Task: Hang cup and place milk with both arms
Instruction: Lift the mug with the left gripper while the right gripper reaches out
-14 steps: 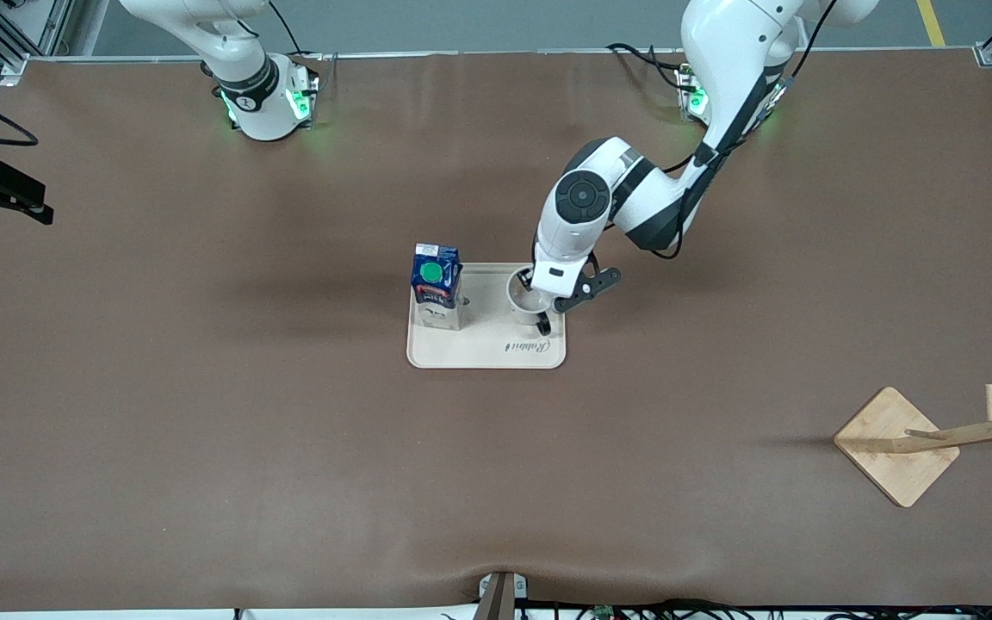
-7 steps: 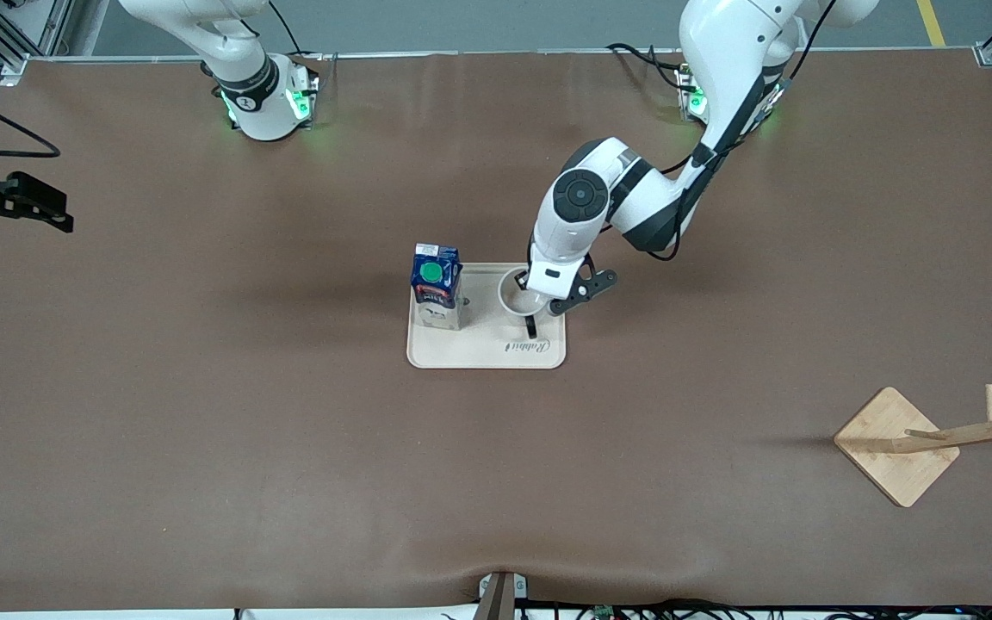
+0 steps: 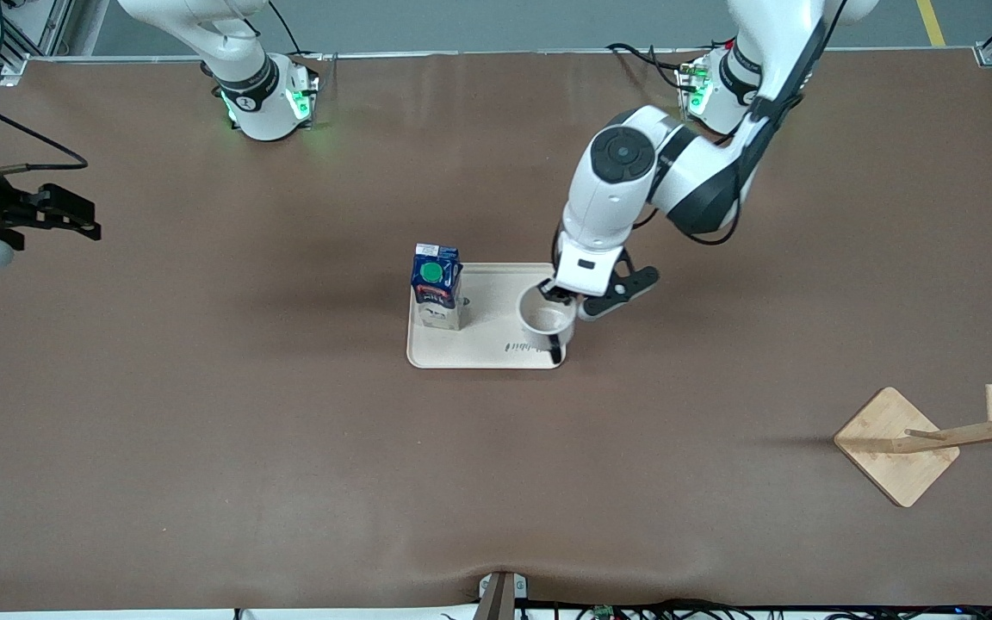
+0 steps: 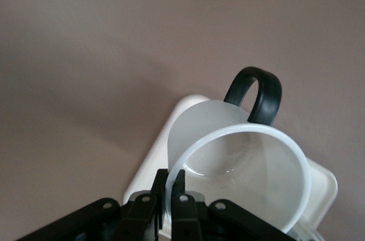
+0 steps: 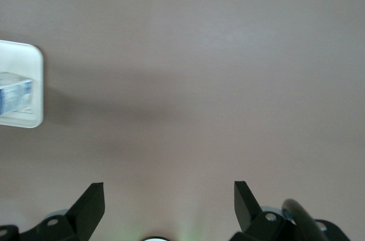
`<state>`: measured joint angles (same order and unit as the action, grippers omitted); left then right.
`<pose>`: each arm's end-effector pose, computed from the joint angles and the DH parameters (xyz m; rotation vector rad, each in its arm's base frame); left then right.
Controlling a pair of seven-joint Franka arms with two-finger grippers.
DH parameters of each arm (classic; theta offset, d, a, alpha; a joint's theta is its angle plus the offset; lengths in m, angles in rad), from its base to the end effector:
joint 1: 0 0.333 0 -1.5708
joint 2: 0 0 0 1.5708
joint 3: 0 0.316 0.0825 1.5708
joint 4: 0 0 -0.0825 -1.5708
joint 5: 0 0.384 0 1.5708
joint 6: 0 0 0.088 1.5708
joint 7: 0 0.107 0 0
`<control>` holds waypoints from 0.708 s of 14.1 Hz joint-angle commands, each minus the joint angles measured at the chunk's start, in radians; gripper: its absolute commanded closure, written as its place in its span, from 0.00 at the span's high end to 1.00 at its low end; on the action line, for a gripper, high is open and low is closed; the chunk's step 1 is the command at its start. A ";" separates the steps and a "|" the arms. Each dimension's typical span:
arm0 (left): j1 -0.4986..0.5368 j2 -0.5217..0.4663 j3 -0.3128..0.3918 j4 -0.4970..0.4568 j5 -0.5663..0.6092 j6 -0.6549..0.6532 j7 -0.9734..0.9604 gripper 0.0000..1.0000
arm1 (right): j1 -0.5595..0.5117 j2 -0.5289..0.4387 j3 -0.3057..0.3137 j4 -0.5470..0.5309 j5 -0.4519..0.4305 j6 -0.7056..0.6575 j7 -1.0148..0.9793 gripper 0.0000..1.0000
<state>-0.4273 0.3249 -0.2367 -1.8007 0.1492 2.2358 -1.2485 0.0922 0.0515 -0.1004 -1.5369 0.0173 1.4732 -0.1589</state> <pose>0.5200 -0.3867 0.3826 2.9646 0.7821 0.1683 0.5591 -0.0011 0.6038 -3.1060 -0.2353 0.1770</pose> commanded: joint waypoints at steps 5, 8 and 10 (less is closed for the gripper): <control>0.177 -0.165 -0.003 0.034 0.058 -0.102 0.093 0.00 | 0.106 0.013 -0.005 0.021 0.044 -0.019 0.102 1.00; 0.287 -0.205 -0.004 0.021 0.056 -0.097 0.260 0.00 | 0.152 0.027 -0.004 0.021 0.081 -0.019 0.200 1.00; 0.387 -0.227 -0.009 0.020 0.052 -0.097 0.409 0.00 | 0.193 0.042 -0.004 0.021 0.084 -0.016 0.260 1.00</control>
<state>-0.1178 0.1374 -0.2328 -1.7575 0.1887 2.1447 -0.9461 0.2452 0.0705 -0.0974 -1.5369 0.0855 1.4678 0.0351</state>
